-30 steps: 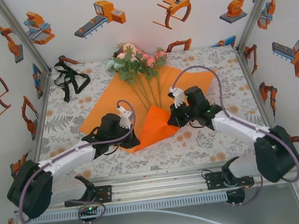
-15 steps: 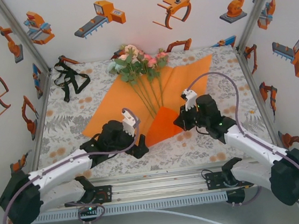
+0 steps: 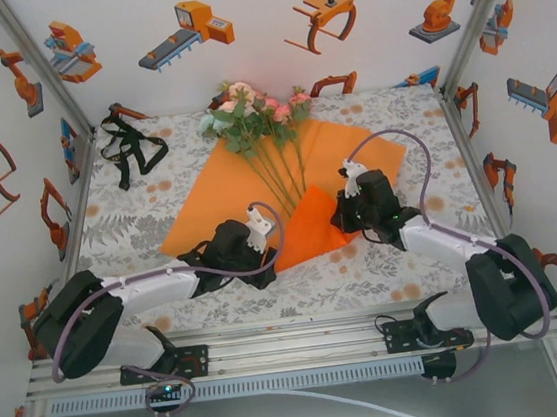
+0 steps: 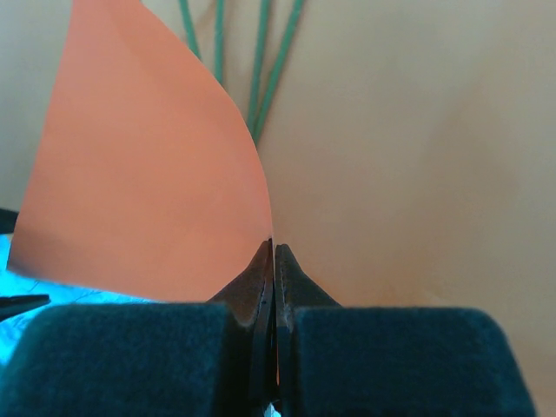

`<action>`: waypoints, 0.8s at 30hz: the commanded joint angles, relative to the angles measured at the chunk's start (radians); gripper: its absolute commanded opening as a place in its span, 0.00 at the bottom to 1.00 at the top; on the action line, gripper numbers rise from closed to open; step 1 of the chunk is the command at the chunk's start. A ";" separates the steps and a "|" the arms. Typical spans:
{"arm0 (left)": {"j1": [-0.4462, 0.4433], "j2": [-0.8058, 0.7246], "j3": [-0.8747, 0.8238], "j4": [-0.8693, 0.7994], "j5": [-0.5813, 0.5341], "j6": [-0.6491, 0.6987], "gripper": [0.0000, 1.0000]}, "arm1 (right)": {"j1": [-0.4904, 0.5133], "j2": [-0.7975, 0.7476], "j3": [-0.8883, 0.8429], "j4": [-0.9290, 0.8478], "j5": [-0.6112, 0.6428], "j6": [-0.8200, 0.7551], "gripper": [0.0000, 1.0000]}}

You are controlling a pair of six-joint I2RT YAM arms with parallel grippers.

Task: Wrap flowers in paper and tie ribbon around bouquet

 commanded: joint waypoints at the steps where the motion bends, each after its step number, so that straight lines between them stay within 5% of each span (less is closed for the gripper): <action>1: -0.006 0.025 0.025 0.053 0.002 -0.018 0.48 | -0.024 0.051 0.047 0.065 0.059 0.009 0.06; 3: -0.004 0.034 0.026 0.058 -0.018 -0.031 0.39 | -0.035 0.093 0.059 0.072 0.042 0.003 0.23; 11: 0.000 0.061 0.026 0.071 -0.027 -0.073 0.03 | -0.051 0.131 0.142 -0.090 0.152 -0.026 0.51; 17: 0.018 0.042 0.027 0.072 -0.008 -0.095 0.00 | -0.049 -0.079 0.191 -0.376 0.144 -0.056 0.58; 24: 0.046 0.056 0.028 0.081 0.018 -0.099 0.00 | 0.063 -0.345 0.205 -0.627 0.119 0.085 0.51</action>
